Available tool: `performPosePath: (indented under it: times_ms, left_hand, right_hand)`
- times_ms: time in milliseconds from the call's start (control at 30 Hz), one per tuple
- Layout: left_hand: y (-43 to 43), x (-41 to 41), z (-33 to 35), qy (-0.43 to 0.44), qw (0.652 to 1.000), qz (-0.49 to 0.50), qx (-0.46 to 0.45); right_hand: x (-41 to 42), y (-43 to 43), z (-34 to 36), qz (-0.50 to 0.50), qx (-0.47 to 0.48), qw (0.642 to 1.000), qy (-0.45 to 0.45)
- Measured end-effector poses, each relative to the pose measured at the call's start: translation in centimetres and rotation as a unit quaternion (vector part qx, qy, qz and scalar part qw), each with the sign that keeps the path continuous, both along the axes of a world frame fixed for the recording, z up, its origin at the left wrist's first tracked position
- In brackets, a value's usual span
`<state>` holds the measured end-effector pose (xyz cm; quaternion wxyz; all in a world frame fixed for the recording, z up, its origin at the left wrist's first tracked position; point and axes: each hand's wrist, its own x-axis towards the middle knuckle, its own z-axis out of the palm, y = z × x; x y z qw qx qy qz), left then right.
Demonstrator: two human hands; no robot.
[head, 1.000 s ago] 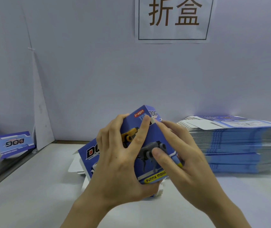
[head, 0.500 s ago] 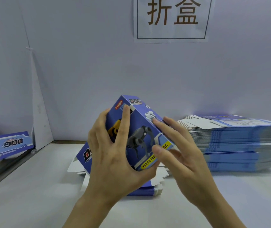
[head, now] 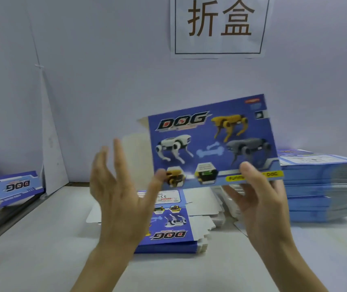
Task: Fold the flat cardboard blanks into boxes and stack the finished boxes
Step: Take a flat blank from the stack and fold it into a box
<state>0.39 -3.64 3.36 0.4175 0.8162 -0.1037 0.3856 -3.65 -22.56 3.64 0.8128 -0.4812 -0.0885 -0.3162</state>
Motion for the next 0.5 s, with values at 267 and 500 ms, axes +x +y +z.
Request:
performPosePath:
  times_ms: [267, 500]
  left_hand:
    - [0.8, 0.8, 0.7, 0.235, 0.741, -0.413, -0.474]
    - [2.2, 0.9, 0.4, 0.003, 0.974, -0.196, -0.113]
  right_hand:
    - [0.8, -0.3, -0.9, 0.090, -0.071, 0.993, 0.034]
    - [0.5, -1.9, -0.2, -0.096, -0.237, 0.955, 0.148]
